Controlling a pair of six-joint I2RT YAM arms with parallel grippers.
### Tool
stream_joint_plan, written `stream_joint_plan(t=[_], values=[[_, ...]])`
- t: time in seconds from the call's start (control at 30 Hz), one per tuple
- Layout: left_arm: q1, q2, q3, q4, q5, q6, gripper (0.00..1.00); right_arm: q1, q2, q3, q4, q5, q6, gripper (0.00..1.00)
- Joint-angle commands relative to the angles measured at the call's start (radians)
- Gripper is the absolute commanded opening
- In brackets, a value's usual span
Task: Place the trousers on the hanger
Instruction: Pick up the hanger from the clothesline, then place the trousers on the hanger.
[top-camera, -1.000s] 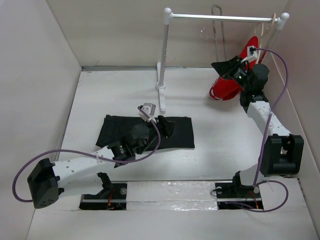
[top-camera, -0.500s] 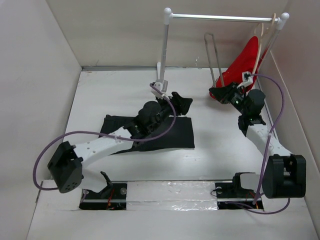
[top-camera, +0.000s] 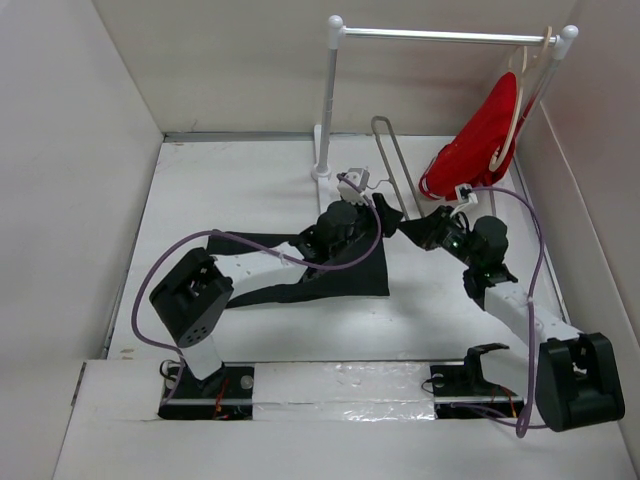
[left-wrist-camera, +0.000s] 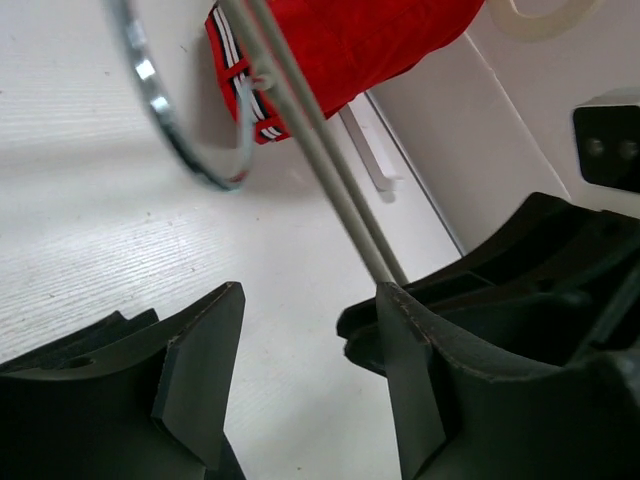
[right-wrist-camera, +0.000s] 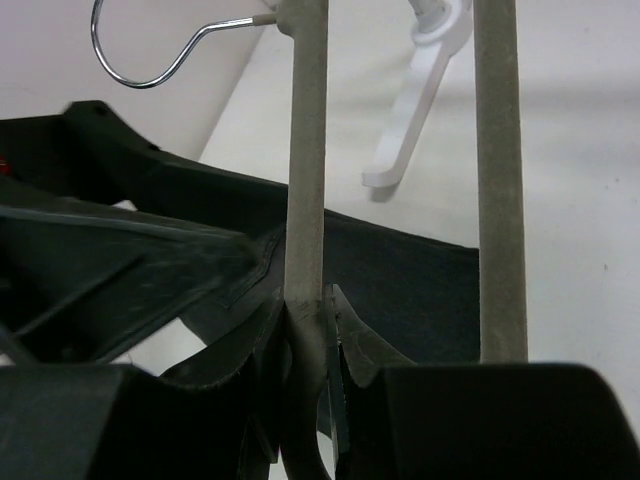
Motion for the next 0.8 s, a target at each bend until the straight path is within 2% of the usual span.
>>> stream_joint_plan(t=[0.0, 0.13, 0.27, 0.4, 0.53, 0.67, 0.77], values=[[0.004, -0.021, 0.024, 0.114, 0.002, -0.023, 0.52, 0.010, -0.058, -0.009, 0.101, 0.027, -0.023, 0.16], [-0.005, -0.043, -0.037, 0.169, -0.070, -0.054, 0.52, 0.020, -0.089, -0.007, 0.055, 0.050, -0.034, 0.15], [-0.005, -0.049, -0.055, 0.220, -0.075, -0.058, 0.54, 0.050, -0.099, -0.017, 0.041, 0.075, -0.038, 0.14], [-0.005, -0.024, -0.049, 0.271, -0.048, -0.060, 0.53, 0.050, -0.104, -0.038, 0.050, 0.068, -0.030, 0.14], [-0.005, -0.032, -0.111, 0.384, -0.007, -0.061, 0.51, 0.050, -0.127, -0.046, -0.002, 0.096, -0.057, 0.14], [-0.005, -0.027, -0.125, 0.394, -0.006, -0.072, 0.49, 0.050, -0.121, -0.063, 0.013, 0.096, -0.055, 0.14], [-0.005, 0.003, -0.079, 0.338, -0.002, -0.080, 0.49, 0.082, -0.118, -0.061, 0.021, 0.091, -0.049, 0.14]])
